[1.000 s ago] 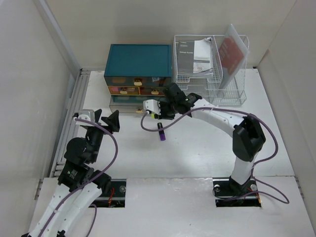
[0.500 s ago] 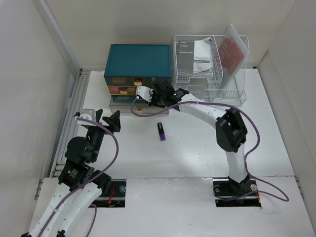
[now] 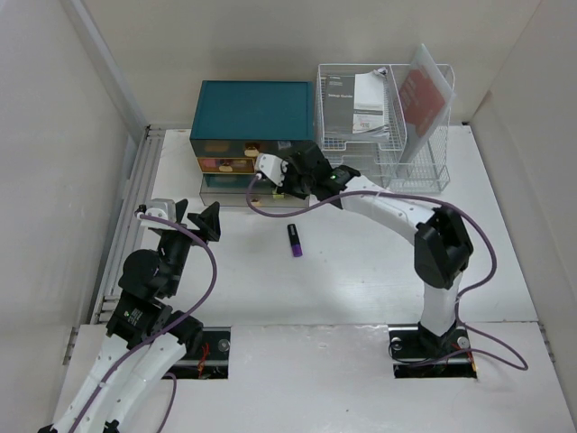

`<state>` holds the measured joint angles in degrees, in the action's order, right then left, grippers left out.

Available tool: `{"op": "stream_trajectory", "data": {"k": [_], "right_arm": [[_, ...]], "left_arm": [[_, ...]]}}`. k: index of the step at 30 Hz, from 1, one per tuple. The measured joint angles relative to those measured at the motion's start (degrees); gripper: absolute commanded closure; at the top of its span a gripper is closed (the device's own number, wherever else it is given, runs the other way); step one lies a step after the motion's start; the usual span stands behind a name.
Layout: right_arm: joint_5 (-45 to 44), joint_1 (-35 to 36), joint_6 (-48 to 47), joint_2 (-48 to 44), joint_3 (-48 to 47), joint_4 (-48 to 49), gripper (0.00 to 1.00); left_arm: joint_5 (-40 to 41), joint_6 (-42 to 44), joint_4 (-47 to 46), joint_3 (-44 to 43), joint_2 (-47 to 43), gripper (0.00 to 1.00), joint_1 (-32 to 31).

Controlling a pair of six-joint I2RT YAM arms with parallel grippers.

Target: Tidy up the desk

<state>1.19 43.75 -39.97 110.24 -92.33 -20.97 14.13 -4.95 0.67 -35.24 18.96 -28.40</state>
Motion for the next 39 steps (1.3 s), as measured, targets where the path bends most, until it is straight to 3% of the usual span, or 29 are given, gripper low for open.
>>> {"op": "stream_trajectory", "data": {"k": [2,7,9,20,27,39], "right_arm": [[2.9,0.0,1.2,-2.2,0.9,-0.1,0.85],[9.2,0.0,7.5,-3.5,4.2,-0.2,0.87],[10.8,0.0,11.0,-3.4,7.8,-0.5,0.80],[10.3,0.3,30.4,-4.7,24.8,3.0,0.70],[10.4,0.3,40.0,-6.0,25.7,7.1,0.52],[5.9,3.0,47.0,-3.7,25.6,9.5,0.48]], "left_arm": [[0.0,0.0,0.0,0.0,0.0,0.30,0.0],[0.0,0.0,0.0,0.0,0.0,0.30,0.0],[0.0,0.0,0.0,0.0,0.0,0.30,0.0],[0.0,0.0,0.0,0.0,0.0,0.30,0.0],[0.0,0.0,0.0,0.0,0.0,0.30,0.0],[0.0,0.0,0.0,0.0,0.0,0.30,0.0]]}}
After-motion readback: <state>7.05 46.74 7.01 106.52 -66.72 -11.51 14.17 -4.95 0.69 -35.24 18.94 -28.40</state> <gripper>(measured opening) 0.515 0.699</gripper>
